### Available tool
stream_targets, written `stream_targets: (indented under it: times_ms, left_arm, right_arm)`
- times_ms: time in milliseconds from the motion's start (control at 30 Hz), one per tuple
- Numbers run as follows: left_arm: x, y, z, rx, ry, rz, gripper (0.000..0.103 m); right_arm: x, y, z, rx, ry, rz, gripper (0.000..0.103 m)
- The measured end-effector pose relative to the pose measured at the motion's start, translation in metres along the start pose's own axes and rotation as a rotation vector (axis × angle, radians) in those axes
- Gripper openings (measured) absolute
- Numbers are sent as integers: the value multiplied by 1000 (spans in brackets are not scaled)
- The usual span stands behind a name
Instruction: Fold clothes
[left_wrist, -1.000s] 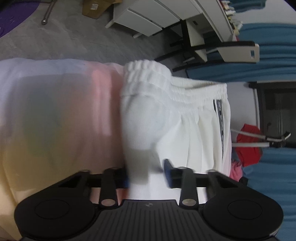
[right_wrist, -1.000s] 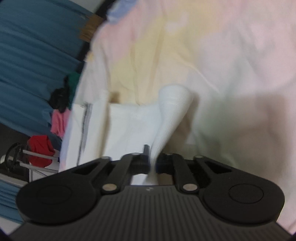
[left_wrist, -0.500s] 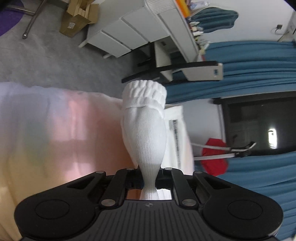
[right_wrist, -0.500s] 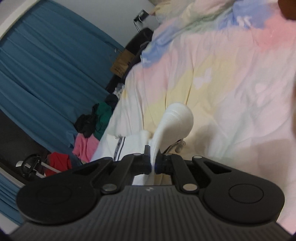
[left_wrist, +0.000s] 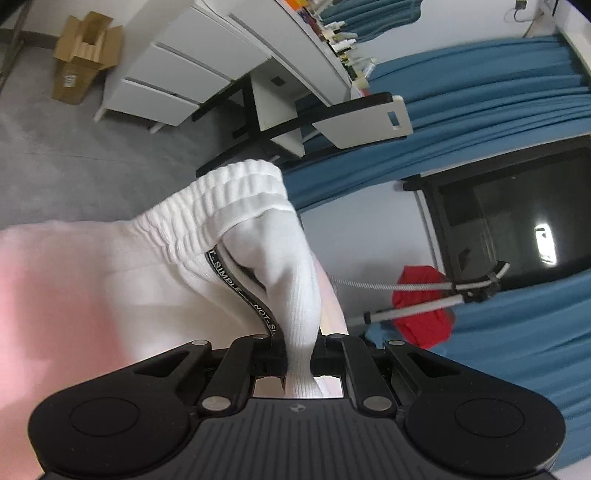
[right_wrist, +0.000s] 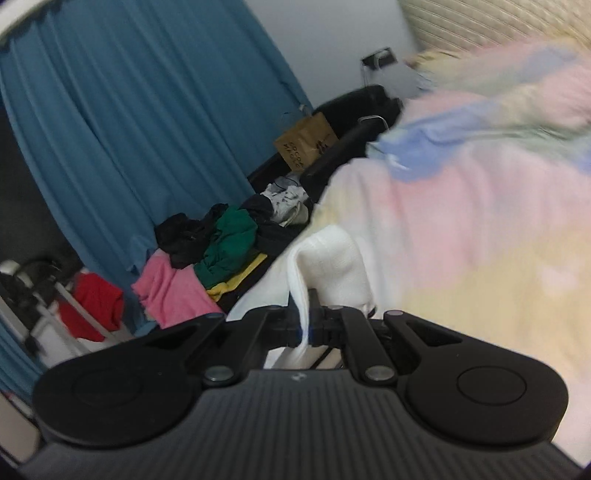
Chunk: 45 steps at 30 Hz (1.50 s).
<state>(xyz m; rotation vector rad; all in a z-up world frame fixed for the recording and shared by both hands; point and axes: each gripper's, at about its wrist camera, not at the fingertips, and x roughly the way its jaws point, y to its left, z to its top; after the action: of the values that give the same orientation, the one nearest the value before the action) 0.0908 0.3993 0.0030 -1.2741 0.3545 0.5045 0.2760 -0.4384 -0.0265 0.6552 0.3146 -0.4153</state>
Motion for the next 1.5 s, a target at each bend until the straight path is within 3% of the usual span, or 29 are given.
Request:
stream_targets:
  times_ms: [167,267,400,567,633,667,700,767,833,900,1100,1167,1300,1433,1500]
  left_arm:
    - [128,-36,-14,79,-9,120,10]
    - [191,-46,-25,165,3,232,10]
    - [226,-47,-35,221,-7,289,11]
    - [224,-50,-38,280,-13,266,19]
    - [213,-49,-41,292,-12,232,33]
    - [205,-48,-43,299,-13,215,51]
    - [195,-47,-45,310,-17,197,61]
    - [176,-46,-51,352,-16,159,62]
    - [158,-45,-60,407,-9,123,66]
    - [136,-35,-70,420,-4,119,68]
    - [69,12,-86,330,34,57,76]
    - [55,21,-87,297,62,71,77]
    - [39,38,-85,223,90,79,80]
    - [61,58,-84,150,167,88,79]
    - [75,70,-84,111,181,96,73]
  right_arm:
    - [116,37,-27,-22,56,-94,6]
    - [172,43,-54,-68,101,-152,6]
    - [208,41,-82,-138,127,-177,7]
    - [206,29,-80,-110,145,-115,12]
    - [195,23,-73,-95,170,-73,19]
    - [189,20,-70,-87,182,-53,27]
    - [176,15,-67,-67,180,-26,31]
    - [150,6,-62,-45,179,8,45]
    - [123,-2,-58,-41,181,23,52]
    - [91,-13,-57,-32,170,42,53]
    - [12,-73,-78,258,260,138,53]
    - [-3,-82,-89,296,303,156,53]
    - [-2,-82,-109,318,422,170,53]
    - [10,-81,-129,351,525,188,53]
    - [22,-82,-137,357,521,186,53]
